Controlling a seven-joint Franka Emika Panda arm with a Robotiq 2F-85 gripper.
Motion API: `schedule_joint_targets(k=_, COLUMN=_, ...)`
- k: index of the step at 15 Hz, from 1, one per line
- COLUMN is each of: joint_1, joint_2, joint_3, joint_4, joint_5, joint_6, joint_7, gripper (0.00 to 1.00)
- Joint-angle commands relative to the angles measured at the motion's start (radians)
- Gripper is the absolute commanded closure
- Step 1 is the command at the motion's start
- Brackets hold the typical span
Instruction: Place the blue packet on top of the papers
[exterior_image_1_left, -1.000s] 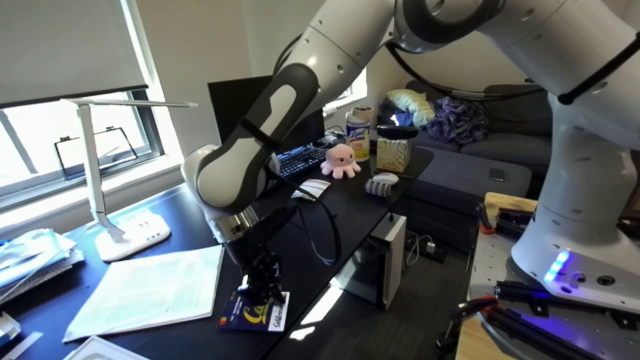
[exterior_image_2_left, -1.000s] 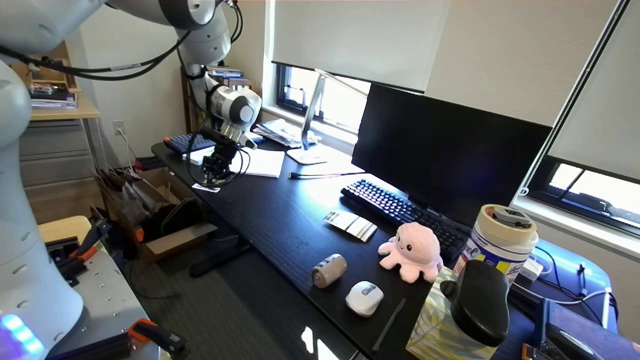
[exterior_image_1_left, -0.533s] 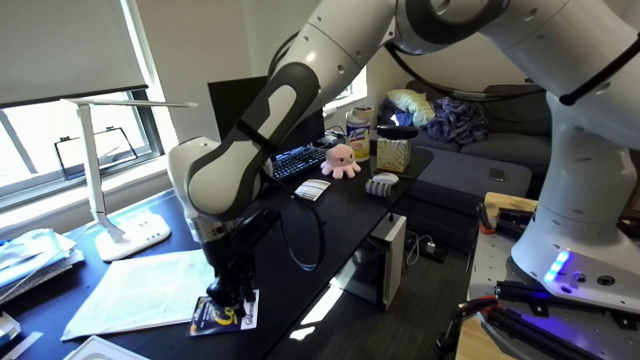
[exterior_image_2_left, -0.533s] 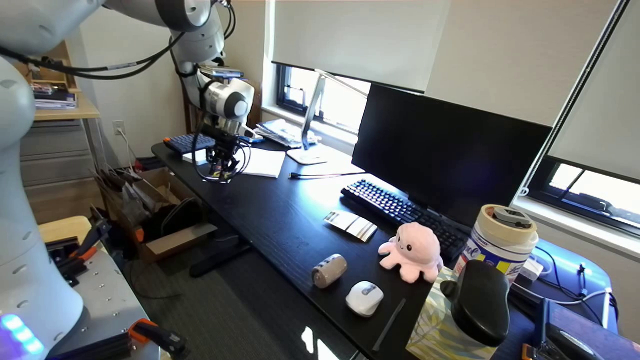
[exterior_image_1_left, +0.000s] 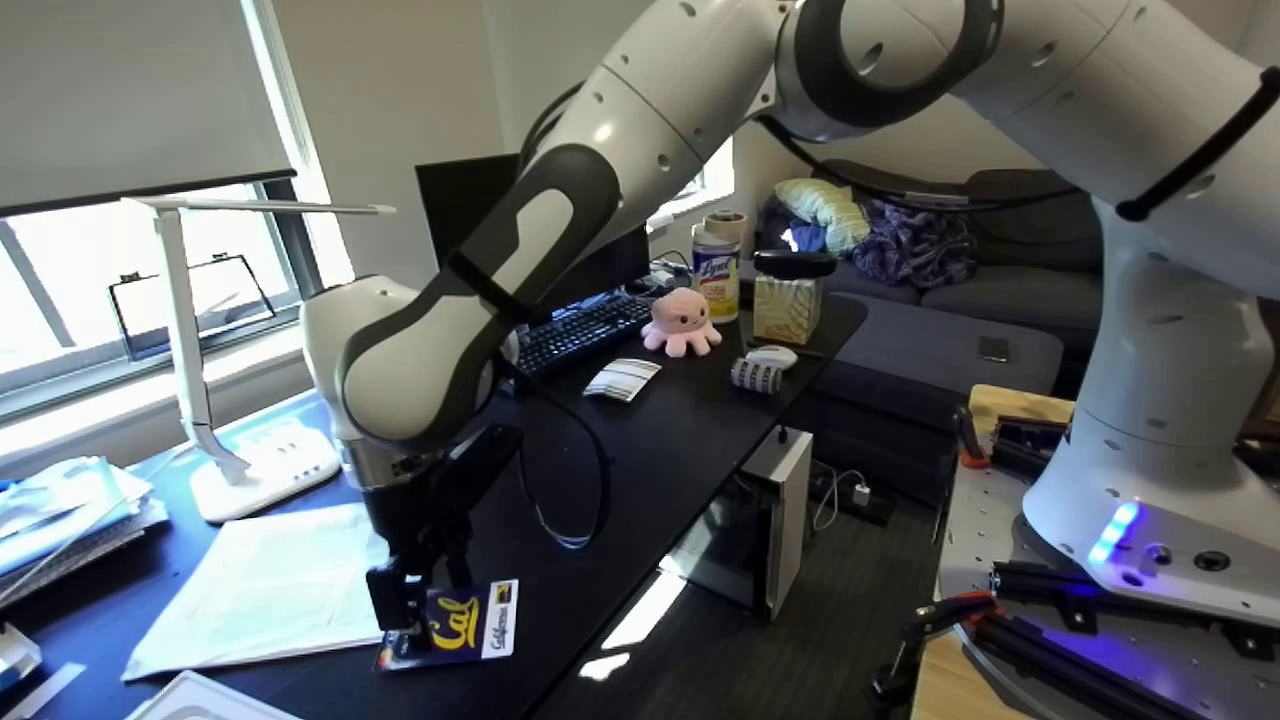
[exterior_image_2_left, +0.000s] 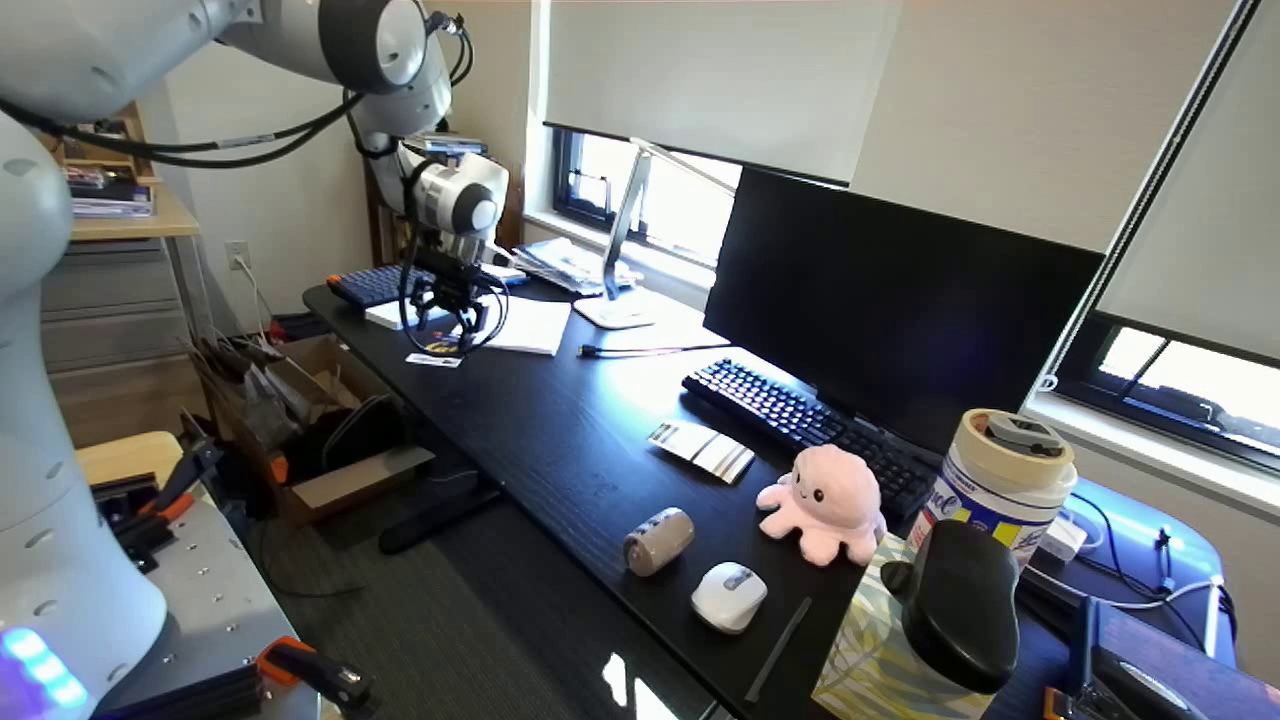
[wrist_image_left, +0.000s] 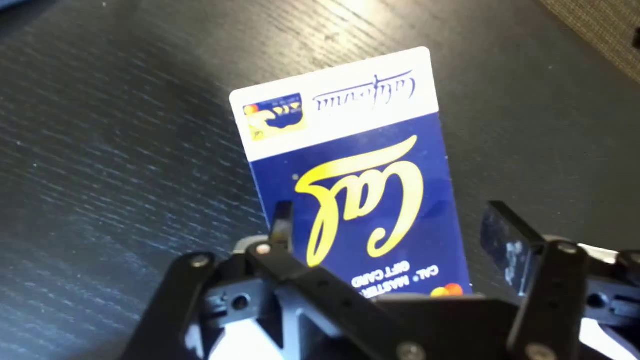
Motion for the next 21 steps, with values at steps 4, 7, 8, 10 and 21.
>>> schedule_joint_targets(k=4, joint_1=0.020, joint_2=0.083, joint_3=-0.044, joint_4=0.137, joint_5=-0.134, joint_6=-0.193, joint_7=-0.099, gripper=0.00)
schedule_joint_targets(k=7, joint_1=0.025, joint_2=0.110, joint_3=-0.046, joint_4=0.191, joint_5=-0.158, joint_6=-0.241, joint_7=-0.116, gripper=0.00)
schedule_joint_targets(k=8, joint_1=0.032, joint_2=0.120, joint_3=-0.053, joint_4=0.210, joint_5=-0.167, joint_6=-0.236, joint_7=-0.107, gripper=0.00)
schedule_joint_targets(k=10, joint_1=0.051, joint_2=0.141, joint_3=-0.073, joint_4=0.243, joint_5=-0.184, joint_6=-0.225, joint_7=-0.072, gripper=0.00)
schedule_joint_targets(k=21, joint_1=0.081, joint_2=0.026, joint_3=-0.143, joint_4=0.052, joint_5=-0.159, joint_6=-0.031, joint_7=0.228, gripper=0.00)
